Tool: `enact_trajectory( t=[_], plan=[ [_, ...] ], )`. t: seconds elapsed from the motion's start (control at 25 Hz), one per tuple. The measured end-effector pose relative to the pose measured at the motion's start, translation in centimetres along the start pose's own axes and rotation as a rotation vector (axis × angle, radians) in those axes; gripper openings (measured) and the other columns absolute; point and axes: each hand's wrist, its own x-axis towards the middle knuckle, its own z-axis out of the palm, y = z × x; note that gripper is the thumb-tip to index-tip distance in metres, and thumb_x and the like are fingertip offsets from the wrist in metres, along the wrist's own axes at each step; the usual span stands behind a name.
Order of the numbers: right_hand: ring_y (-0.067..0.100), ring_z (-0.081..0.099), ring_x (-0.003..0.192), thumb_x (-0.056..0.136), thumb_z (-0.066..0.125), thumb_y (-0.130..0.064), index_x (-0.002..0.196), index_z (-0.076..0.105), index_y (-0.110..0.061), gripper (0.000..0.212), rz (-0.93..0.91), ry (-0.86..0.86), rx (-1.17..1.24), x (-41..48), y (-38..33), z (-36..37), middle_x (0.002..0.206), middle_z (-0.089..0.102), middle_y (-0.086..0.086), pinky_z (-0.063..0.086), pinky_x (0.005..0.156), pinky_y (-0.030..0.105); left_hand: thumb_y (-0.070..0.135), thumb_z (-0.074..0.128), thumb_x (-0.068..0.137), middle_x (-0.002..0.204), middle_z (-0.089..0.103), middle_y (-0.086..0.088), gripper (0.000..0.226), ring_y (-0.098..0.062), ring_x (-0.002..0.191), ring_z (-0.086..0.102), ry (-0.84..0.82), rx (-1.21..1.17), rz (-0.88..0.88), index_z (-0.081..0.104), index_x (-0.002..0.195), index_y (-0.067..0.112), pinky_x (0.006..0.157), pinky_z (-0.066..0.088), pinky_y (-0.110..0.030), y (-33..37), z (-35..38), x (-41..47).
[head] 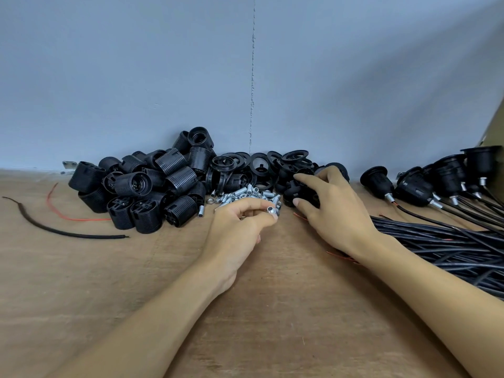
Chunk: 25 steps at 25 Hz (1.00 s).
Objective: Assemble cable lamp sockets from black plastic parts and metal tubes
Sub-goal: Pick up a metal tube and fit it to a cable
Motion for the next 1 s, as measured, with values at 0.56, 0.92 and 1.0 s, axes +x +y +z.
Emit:
enact_trajectory(
  t=[0.56,0.92,1.0],
  plan=[
    [0.010,0.051,0.088,0.089,0.072,-0.024,0.095,0.061,-0.028,0.013,-0.001,0.054,0.156,0.2,0.3,0.5,0.097,0.054,-0.013,0.041,0.075,0.028,0.018,0.076,0.086,0.089,0.078,0.005,0.010,-0.008,0.048,0.054,-0.042,0.035,-0.005,0.076,0.093,0.025,0.046,0.041,-0.018,0.3,0.1,-0.3],
    [-0.006,0.055,0.065,0.087,0.076,-0.026,0.086,0.069,-0.027,0.008,0.299,0.037,0.698,1.2,0.7,-0.3,0.074,0.068,-0.019,0.040,0.059,0.008,0.019,0.076,0.087,0.088,0.078,0.005,0.008,-0.008,0.048,0.054,-0.051,0.036,-0.002,0.076,0.093,0.025,0.045,0.041,-0.017,0.2,0.0,-0.2],
    [-0.007,0.058,0.069,0.088,0.075,-0.026,0.088,0.069,-0.025,0.006,0.327,0.036,0.760,1.3,0.7,-0.5,0.082,0.071,-0.015,0.040,0.064,0.013,0.018,0.075,0.087,0.088,0.078,0.005,0.008,-0.009,0.048,0.054,-0.054,0.034,-0.002,0.076,0.092,0.025,0.045,0.041,-0.017,0.2,0.0,-0.2]
  ],
)
